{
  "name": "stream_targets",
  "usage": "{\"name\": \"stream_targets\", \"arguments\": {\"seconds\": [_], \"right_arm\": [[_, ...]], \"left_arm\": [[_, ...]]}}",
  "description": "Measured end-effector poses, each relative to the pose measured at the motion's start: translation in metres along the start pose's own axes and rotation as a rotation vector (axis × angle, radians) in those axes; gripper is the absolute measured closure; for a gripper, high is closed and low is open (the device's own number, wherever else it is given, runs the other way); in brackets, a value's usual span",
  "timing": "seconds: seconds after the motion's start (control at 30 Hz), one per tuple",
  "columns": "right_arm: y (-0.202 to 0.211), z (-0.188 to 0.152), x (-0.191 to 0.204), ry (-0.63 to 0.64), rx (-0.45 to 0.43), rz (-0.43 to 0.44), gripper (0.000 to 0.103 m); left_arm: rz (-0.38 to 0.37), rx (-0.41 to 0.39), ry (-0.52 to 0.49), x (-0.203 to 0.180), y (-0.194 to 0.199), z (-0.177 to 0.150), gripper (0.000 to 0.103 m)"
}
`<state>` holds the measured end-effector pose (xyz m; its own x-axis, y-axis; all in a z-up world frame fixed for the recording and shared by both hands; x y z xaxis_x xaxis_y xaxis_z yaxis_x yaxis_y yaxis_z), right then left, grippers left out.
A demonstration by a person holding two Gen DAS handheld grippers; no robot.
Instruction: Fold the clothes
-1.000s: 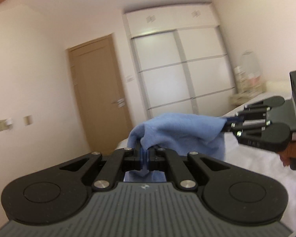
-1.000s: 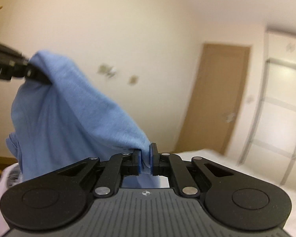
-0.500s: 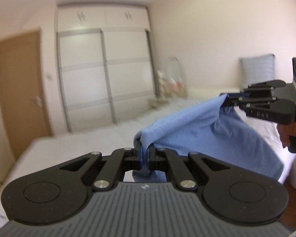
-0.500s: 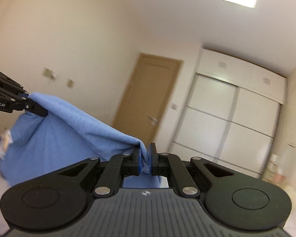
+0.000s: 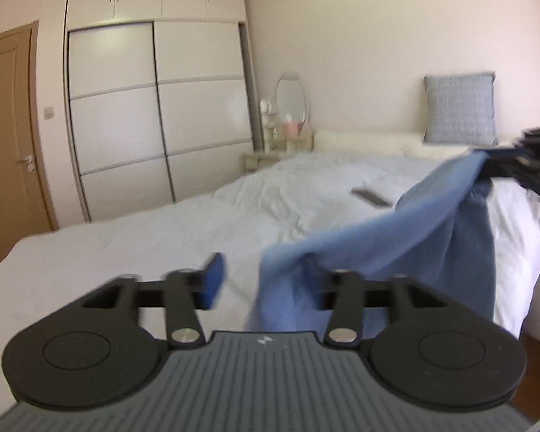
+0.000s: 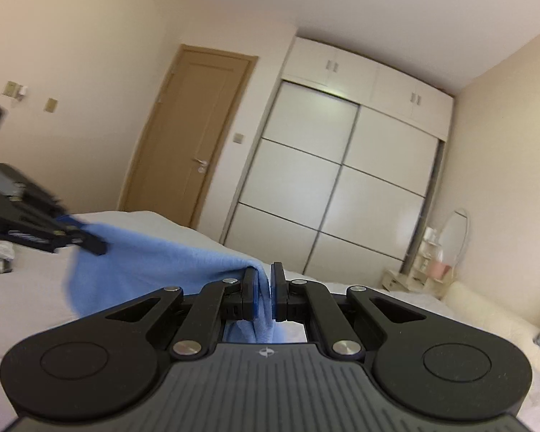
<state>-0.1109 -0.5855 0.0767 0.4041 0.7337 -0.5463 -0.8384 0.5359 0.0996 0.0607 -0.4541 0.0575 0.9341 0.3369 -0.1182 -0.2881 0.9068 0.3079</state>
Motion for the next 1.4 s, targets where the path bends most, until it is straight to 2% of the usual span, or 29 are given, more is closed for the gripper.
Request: {"name": "stream_targets", "arguments": {"seconds": [0.1, 0.17, 0.2, 0.23, 0.37, 0.47, 0.53, 0.6, 0.67, 0.73, 0.8, 0.9, 0.97, 1.0, 1.03, 1.2, 1.4], "right_arm": [[0.0, -0.021, 0.038, -0.039, 0.043, 0.142, 0.099], [-0.001, -0.045, 0.087, -0.053, 0.094, 0.295, 0.094], [0.0, -0.062, 0.116, -0.046, 0.129, 0.378, 0.088], [0.001, -0.078, 0.139, -0.045, 0.165, 0.431, 0.085], [0.005, -0.119, 0.201, -0.144, 0.268, 0.576, 0.084], [-0.004, -0.132, 0.195, -0.158, 0.305, 0.533, 0.071], [-0.016, -0.142, 0.166, -0.173, 0.335, 0.459, 0.054], [-0.032, -0.16, 0.138, -0.194, 0.37, 0.373, 0.044], [-0.046, -0.181, 0.111, -0.214, 0.405, 0.286, 0.04], [-0.066, -0.203, 0.089, -0.236, 0.435, 0.252, 0.036], [-0.089, -0.217, 0.081, -0.227, 0.454, 0.253, 0.036], [-0.11, -0.233, 0.077, -0.233, 0.462, 0.272, 0.036], [-0.118, -0.233, 0.072, -0.258, 0.47, 0.288, 0.059], [-0.122, -0.232, 0.069, -0.27, 0.474, 0.295, 0.081], [-0.121, -0.23, 0.069, -0.276, 0.472, 0.297, 0.095], [-0.084, -0.21, 0.082, -0.331, 0.444, 0.351, 0.098], [-0.021, -0.19, 0.137, -0.397, 0.42, 0.536, 0.1]], "left_arm": [[0.037, 0.131, 0.046, 0.009, -0.007, -0.055, 0.05], [0.064, 0.232, 0.088, 0.015, -0.011, -0.096, 0.05], [0.073, 0.271, 0.101, 0.017, -0.011, -0.114, 0.05], [0.076, 0.304, 0.114, 0.019, -0.009, -0.13, 0.05], [0.062, 0.404, 0.156, 0.021, -0.008, -0.179, 0.05], [0.033, 0.419, 0.152, 0.01, -0.015, -0.186, 0.048], [0.002, 0.408, 0.144, 0.0, -0.026, -0.185, 0.04], [-0.021, 0.387, 0.121, -0.011, -0.039, -0.181, 0.037], [-0.02, 0.369, 0.084, -0.021, -0.048, -0.179, 0.037], [-0.014, 0.354, 0.051, -0.029, -0.057, -0.178, 0.031], [-0.016, 0.344, 0.04, -0.032, -0.062, -0.176, 0.03], [-0.013, 0.336, 0.02, -0.032, -0.066, -0.173, 0.03], [-0.007, 0.337, 0.024, -0.028, -0.068, -0.17, 0.03], [-0.004, 0.336, 0.029, -0.026, -0.068, -0.168, 0.03], [-0.003, 0.335, 0.035, -0.024, -0.068, -0.165, 0.03], [-0.018, 0.324, 0.073, -0.025, -0.073, -0.152, 0.03], [-0.089, 0.316, 0.027, -0.062, -0.079, -0.142, 0.03]]}}
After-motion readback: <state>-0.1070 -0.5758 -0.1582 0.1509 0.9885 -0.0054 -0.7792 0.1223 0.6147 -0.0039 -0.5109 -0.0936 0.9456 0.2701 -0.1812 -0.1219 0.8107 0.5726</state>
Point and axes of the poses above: each gripper's, at about its wrist camera, not at the fingertips, and y roughly against the way its jaws point, x to its left, z to its top, the point moved 8 cm from there along -y, roughly the way its jaws point, and after that the axes turned 15 degrees about y, right-handed, at the moved point
